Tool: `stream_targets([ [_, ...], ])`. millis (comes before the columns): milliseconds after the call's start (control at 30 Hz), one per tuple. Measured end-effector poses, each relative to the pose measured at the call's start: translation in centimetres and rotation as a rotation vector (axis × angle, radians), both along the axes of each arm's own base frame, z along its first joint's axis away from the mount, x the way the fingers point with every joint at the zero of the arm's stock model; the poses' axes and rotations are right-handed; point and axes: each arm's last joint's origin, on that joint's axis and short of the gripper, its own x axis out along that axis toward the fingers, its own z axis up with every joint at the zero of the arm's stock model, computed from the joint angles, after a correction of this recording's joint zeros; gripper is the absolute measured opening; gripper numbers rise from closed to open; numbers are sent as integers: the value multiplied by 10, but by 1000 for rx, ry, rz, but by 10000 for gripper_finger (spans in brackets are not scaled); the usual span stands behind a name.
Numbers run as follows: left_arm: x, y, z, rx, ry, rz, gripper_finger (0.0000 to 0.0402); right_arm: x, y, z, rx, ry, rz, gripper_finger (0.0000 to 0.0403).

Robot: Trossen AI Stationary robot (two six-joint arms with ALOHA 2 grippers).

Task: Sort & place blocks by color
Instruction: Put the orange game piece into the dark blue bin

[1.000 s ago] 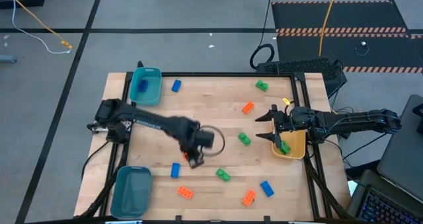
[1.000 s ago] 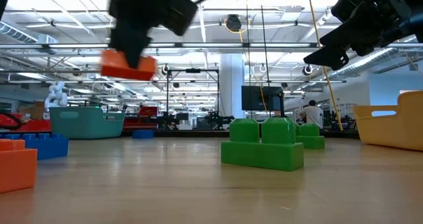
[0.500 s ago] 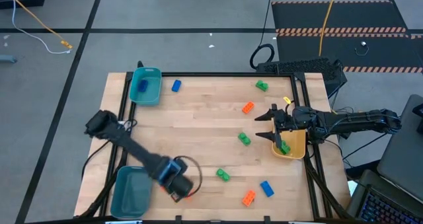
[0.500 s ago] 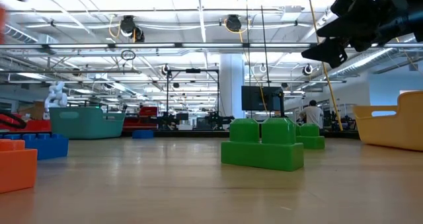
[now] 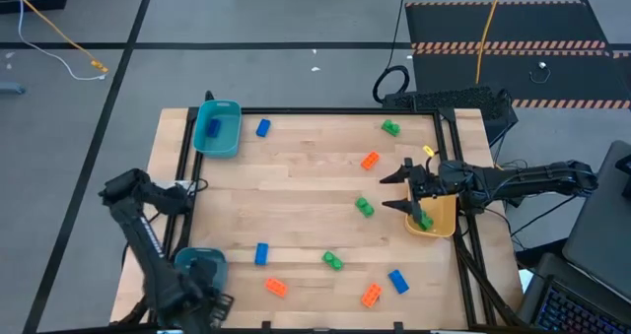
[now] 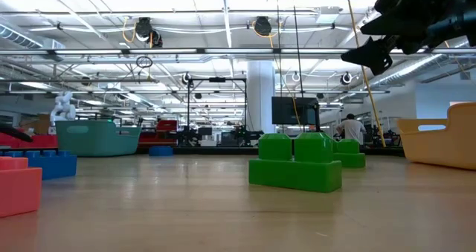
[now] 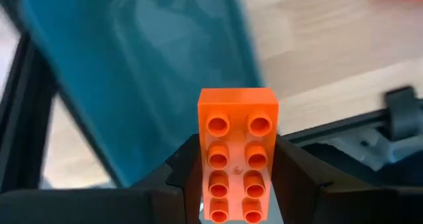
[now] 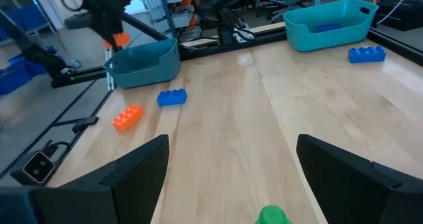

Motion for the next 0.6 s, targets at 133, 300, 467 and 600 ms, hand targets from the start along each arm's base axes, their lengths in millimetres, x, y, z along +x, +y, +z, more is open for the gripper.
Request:
stream_targets([
  [133,-7,-3,0,-8,45,-3,135,0,2,0,4,-2,15,325],
  [300,-6,2,0,55,21,-7,135,0,5,0,25,1,29,325],
  [467,-14,6,0,117,71,4,135,-1,9,0,25,5,54,325],
  [600,-16,9,1,142,109,11,135,-1,12,0,25,5,74,325],
])
